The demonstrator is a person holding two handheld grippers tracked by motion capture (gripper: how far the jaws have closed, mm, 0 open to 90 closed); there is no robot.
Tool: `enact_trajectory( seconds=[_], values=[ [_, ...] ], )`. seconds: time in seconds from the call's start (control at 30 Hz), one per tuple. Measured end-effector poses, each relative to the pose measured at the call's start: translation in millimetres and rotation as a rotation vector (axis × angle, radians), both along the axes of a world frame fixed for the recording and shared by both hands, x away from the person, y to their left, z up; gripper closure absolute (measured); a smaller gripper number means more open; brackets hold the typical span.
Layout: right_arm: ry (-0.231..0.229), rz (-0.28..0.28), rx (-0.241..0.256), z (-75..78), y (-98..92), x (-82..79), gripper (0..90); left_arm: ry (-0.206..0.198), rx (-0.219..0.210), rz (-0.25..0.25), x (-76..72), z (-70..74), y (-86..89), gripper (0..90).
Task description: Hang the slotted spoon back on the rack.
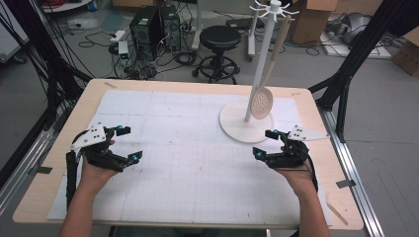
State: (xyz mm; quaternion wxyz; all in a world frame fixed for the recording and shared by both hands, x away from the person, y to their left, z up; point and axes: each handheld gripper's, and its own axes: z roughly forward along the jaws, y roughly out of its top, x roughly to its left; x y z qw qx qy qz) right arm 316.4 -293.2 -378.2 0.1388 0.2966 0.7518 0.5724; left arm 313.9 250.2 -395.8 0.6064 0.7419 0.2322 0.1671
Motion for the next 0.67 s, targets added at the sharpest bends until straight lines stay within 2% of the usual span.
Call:
enact_trajectory(
  seconds=[0.17,0.67],
  values=[
    [-0.011,-0.004,0.009,1.3,-1.0,-0.6,11.8,0.0,0.007,-0.005,1.0,-1.3,-1.2,1.6],
    [0.004,0.003,0.001,-0.5,1.3,0.8,11.8,-0.001,0.006,0.003,0.6,-0.6,-0.1,1.7]
  ],
)
